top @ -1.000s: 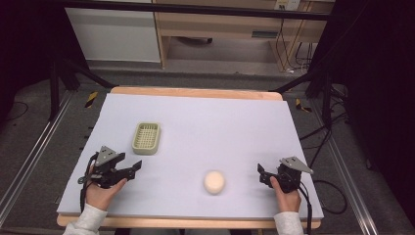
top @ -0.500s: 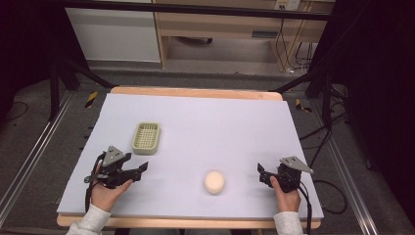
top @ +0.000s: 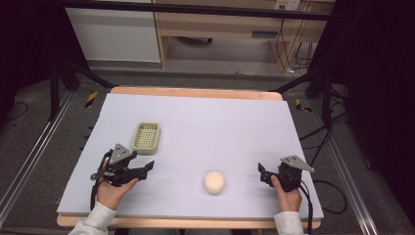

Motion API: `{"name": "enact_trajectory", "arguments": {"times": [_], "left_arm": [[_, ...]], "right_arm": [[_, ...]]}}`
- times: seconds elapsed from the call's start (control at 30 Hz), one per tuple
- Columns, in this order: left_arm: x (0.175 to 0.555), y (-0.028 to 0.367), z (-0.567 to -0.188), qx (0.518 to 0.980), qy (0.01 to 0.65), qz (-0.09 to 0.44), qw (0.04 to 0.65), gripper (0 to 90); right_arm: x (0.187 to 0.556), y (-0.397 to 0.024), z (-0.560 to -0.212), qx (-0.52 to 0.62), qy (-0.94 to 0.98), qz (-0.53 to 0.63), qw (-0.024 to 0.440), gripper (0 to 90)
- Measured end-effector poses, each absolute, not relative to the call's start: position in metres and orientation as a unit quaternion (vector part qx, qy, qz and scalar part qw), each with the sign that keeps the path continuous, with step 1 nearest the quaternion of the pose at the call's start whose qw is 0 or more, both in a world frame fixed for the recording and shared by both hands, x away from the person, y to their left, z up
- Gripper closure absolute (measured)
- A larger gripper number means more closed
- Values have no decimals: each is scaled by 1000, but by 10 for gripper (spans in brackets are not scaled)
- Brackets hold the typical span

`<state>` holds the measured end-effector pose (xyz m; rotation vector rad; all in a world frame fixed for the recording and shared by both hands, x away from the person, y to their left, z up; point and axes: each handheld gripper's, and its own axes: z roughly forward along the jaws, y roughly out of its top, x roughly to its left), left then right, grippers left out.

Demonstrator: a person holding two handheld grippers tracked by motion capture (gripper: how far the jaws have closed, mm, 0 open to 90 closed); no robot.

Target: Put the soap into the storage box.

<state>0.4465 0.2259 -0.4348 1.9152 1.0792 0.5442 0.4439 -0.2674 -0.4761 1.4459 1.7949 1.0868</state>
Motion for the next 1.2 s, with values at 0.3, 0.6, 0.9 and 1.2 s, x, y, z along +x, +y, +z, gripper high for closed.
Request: {"name": "enact_trajectory", "arguments": {"times": [0.3,0.6,0.9,1.2], "left_arm": [[451,203,-432,775,417,210,427,251],[451,185,-431,781,403,205,431,250],[452,175,-432,788,395,199,427,249],[452,163,-430,792,386,193,432,248]], "right_arm": [[444,-268,-475,542,675,408,290,46],[445,-267,-475,540,677,407,290,46],[445,-267,-475,538,678,409,289,46],[446,-265,-475,539,678,409,286,46]]}}
